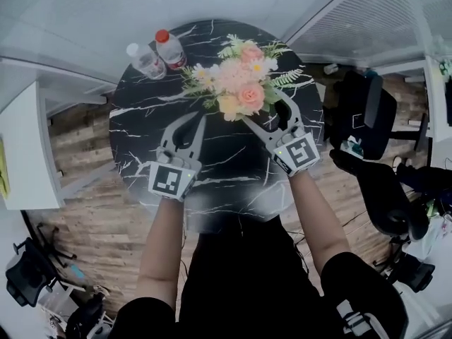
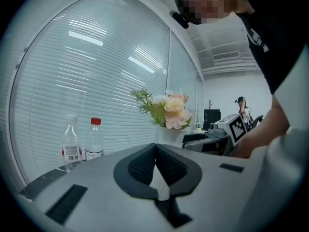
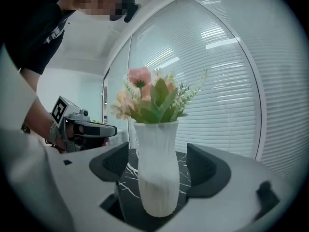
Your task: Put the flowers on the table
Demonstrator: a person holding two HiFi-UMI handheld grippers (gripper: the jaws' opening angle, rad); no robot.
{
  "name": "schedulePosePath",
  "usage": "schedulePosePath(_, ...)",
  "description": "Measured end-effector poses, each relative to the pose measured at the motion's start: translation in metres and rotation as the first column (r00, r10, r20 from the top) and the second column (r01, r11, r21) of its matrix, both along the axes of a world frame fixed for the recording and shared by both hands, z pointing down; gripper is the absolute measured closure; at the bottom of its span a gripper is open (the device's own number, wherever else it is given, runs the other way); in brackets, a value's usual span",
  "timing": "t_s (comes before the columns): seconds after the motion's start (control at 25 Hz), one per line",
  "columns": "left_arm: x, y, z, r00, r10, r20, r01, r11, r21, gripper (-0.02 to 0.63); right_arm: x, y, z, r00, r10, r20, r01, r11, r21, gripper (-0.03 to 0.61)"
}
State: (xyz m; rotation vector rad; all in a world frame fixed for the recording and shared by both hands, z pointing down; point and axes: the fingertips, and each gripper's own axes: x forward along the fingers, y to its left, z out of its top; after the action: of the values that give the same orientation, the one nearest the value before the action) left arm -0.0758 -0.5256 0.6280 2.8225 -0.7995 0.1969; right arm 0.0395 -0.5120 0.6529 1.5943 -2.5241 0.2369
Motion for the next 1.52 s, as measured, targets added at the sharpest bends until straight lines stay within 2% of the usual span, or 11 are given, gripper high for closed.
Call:
schedulePosePath(0.28, -0.002, 0.047, -0.058, 0.993, 0.120, 0.015, -0.121, 0.992, 0.024, 0.603, -0.008, 0.064, -0.072, 0.999, 0.035, 0.021, -0.035, 0.999, -0.015, 0.227)
schedulePosePath(0.36, -0.001, 0.069, -0.080, 0.987, 0.157, 0.026, -0.158, 0.987, 0.041, 0.603, -0.012, 0.086, -0.098, 0.998, 0.042, 0.040, -0.041, 0.999, -0.003, 0.256)
schedulePosePath(0.56, 0.003, 0.107, -0.127, 0.975, 0.222, 0.018, -0.223, 0.973, 0.063, 0.603, -0.025, 0.120, -0.152, 0.997, 0.041, 0.065, -0.044, 0.998, 0.042, 0.503)
schedulePosePath(0.64, 0.003, 0.118, -0.148, 0.973, 0.231, -0.004, -0.230, 0.970, 0.076, 0.603, -0.033, 0.132, -0.167, 0.998, 0.019, 0.067, -0.022, 0.999, 0.041, 0.546)
schedulePosePath(1.0, 0.005, 0.187, -0.214, 0.974, 0.226, -0.037, -0.221, 0.970, 0.103, 0.603, -0.059, 0.198, -0.235, 0.990, -0.117, 0.076, 0.113, 0.992, 0.055, 0.558)
schedulePosePath(1.2, 0.005, 0.230, -0.234, 0.980, 0.190, -0.056, -0.184, 0.978, 0.104, 0.603, -0.067, 0.236, -0.259, 0.979, -0.182, 0.091, 0.173, 0.980, 0.097, 0.558)
schedulePosePath(1.52, 0.006, 0.275, -0.252, 0.987, 0.152, -0.044, -0.145, 0.981, 0.132, 0.603, -0.075, 0.275, -0.277, 0.968, -0.238, 0.074, 0.227, 0.964, 0.140, 0.560)
